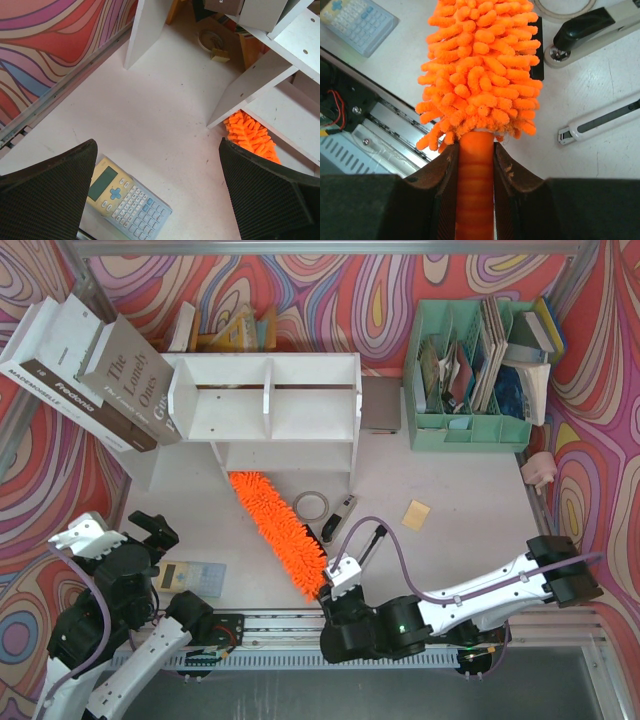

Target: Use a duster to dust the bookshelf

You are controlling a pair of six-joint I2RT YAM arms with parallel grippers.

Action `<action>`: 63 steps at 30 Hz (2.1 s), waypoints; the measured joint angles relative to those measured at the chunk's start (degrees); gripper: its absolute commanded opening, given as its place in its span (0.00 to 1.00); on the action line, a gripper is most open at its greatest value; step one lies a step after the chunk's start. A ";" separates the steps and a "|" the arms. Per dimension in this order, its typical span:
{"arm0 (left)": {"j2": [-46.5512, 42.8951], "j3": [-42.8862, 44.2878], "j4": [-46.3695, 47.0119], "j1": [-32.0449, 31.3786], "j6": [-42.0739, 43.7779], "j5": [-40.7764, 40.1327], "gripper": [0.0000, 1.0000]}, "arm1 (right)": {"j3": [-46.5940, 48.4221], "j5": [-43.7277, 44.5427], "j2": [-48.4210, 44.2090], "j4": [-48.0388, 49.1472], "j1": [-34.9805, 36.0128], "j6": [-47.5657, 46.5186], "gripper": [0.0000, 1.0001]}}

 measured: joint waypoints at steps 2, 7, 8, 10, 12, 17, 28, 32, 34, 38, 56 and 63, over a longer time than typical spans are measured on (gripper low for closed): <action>0.02 0.00 -0.02 0.00 0.00 0.00 0.98 | -0.26 -0.87 0.02 -0.94 0.07 0.76 0.00; 0.04 0.02 -0.02 0.00 0.00 0.00 0.98 | -0.26 -2.84 0.90 -1.75 -0.63 0.92 0.00; 0.04 0.02 -0.02 0.00 -0.02 0.00 0.98 | -0.26 -3.52 1.36 -1.75 -1.20 0.90 0.00; 0.04 0.02 -0.02 0.00 -0.02 -0.02 0.98 | -0.26 -5.53 2.27 -1.70 -2.84 0.76 0.00; 0.04 0.02 -0.02 0.00 -0.02 -0.02 0.98 | -0.26 -8.26 2.89 -1.73 -4.76 0.70 0.00; 0.04 0.02 -0.02 0.00 -0.02 -0.02 0.98 | -0.24 -10.80 3.19 -1.22 -7.21 0.20 0.00; 0.04 0.00 -0.02 0.00 -0.02 -0.02 0.98 | 0.61 -1.25 -0.98 -1.44 0.66 -4.63 0.00; 0.04 0.02 -0.02 0.00 -0.02 -0.02 0.98 | 0.63 -0.46 -1.49 -2.05 0.90 -5.70 0.00; 0.04 0.02 -0.02 0.00 -0.02 -0.02 0.98 | 0.63 -0.55 -1.51 -2.32 0.90 -5.73 0.00; 0.04 0.02 -0.02 0.00 -0.02 -0.02 0.98 | 0.63 -1.81 -1.49 -4.11 0.90 -4.59 0.00; 0.13 0.02 -0.02 0.00 -0.04 -0.04 0.98 | 0.35 -10.64 -5.95 -4.98 3.43 -13.31 0.00; -0.02 0.02 -0.22 0.00 -0.24 -0.20 0.98 | 0.92 -6.40 -2.86 0.02 3.37 -14.84 0.00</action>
